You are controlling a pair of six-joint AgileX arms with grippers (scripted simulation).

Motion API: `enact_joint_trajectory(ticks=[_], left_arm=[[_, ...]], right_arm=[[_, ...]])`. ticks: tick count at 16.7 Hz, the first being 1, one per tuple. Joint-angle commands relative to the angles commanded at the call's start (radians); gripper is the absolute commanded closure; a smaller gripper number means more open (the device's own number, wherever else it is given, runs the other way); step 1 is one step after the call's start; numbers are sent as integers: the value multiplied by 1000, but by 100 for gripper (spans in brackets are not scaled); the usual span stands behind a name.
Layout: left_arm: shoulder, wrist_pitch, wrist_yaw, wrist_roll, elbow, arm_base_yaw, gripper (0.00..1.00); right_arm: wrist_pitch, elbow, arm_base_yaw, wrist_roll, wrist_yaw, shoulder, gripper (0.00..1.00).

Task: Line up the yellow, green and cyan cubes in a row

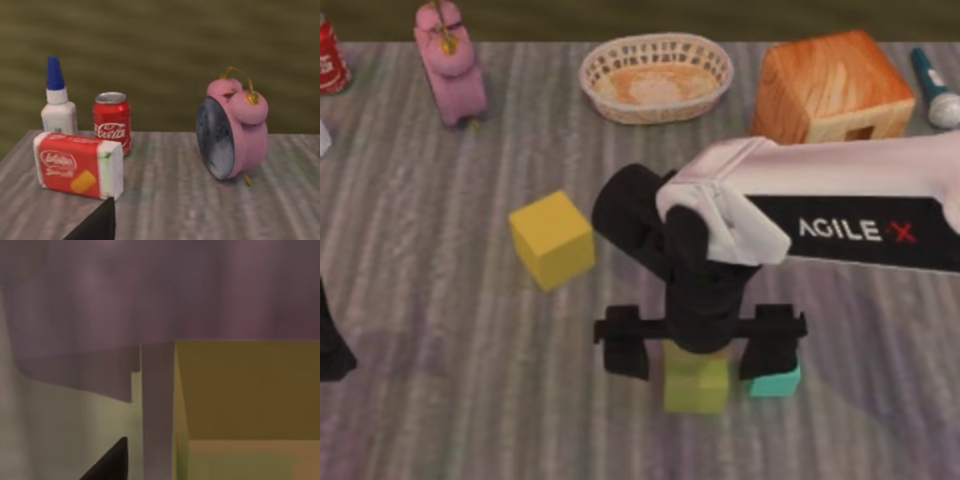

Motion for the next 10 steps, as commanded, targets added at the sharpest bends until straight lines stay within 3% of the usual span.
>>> enact_joint_trajectory(ticks=[6, 10], left_arm=[[0, 0, 0, 0, 0, 0, 0], [0, 0, 0, 0, 0, 0, 0]], right_arm=[[-4, 3, 0, 0, 0, -2, 0], [-116, 77, 6, 1, 1, -31, 0]])
